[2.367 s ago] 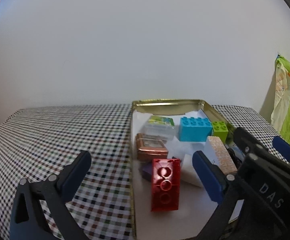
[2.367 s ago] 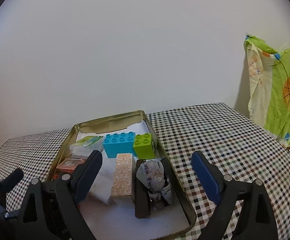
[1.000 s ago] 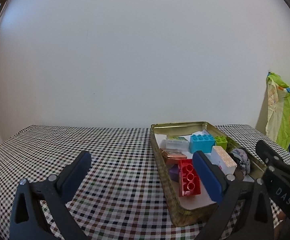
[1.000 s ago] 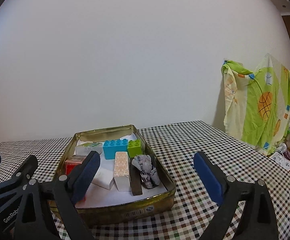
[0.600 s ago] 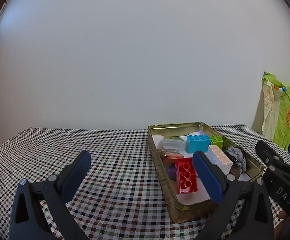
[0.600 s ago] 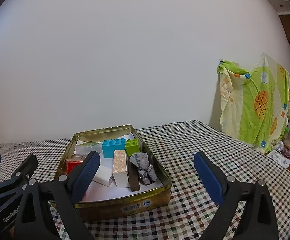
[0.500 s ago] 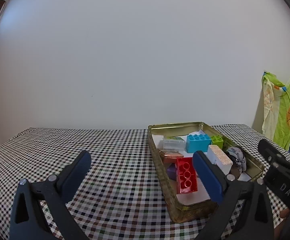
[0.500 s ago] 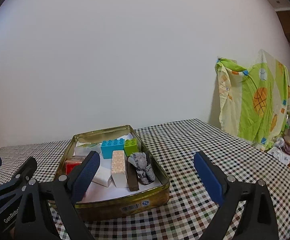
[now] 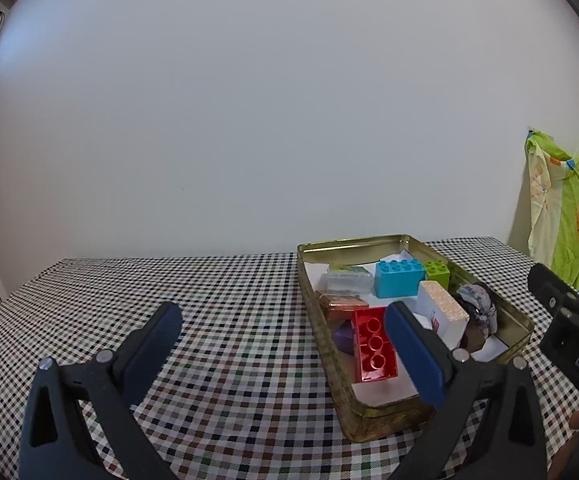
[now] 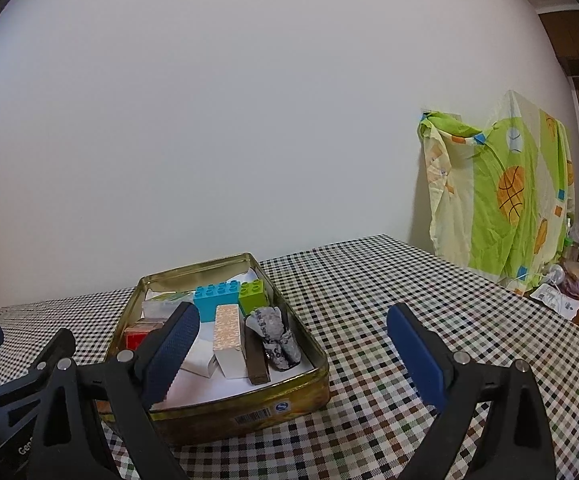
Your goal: Organize rigid objects
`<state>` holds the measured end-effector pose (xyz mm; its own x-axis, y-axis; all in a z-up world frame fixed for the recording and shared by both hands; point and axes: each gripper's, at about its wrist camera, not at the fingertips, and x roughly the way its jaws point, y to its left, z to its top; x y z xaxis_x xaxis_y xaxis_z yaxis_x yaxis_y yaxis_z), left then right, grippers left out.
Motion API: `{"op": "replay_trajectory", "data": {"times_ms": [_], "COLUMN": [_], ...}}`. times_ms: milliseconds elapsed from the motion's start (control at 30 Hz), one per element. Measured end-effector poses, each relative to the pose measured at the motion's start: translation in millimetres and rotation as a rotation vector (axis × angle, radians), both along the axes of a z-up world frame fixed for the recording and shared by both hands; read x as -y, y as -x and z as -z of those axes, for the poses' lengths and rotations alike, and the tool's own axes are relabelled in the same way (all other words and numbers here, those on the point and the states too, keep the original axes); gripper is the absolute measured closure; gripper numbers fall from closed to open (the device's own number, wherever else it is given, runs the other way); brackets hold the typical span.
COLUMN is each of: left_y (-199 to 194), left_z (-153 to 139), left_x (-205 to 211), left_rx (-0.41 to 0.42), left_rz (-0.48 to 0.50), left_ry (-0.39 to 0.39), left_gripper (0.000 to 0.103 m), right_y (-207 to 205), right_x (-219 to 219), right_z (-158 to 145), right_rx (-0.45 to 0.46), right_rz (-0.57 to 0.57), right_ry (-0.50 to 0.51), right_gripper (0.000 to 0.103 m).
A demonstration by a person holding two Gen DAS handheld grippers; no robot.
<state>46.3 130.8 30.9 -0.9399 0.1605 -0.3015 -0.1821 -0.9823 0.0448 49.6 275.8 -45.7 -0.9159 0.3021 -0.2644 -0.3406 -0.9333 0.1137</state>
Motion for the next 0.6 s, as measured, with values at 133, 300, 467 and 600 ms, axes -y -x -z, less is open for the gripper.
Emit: {"op": "replay_trajectory", "data": {"times_ms": [133,300,467,600], "left_y": [-2.2,-4.0,-4.4,-1.8], "left_z": [-0.6,-1.3,-1.4,-0.8], "left_x": [-0.7,-2.6,-3.6,-0.4], "left_rx": [-0.011,-0.017,-0.021,-0.003], "left_rz": [0.01,0.021,0.035,0.03], "left_ry": [0.004,0.007,0.002,-0.017], "left_gripper": [0.001,0.0,0.0,0.001], "right_y": [-1.8,-2.3,-3.2,-4.0], "right_x": [1.2,-1.0,2.0,2.8], "right_z": [0.0,0.2,0.7,1.2], "right_rx": [-0.001,-0.004,-0.003,-0.001], "right_rz": [0.001,0.006,0.006,0.006], "right_ry": [-0.002,0.0,-0.011,-0.012], "right_gripper": [0.006,0.006,0.006,0.006]}}
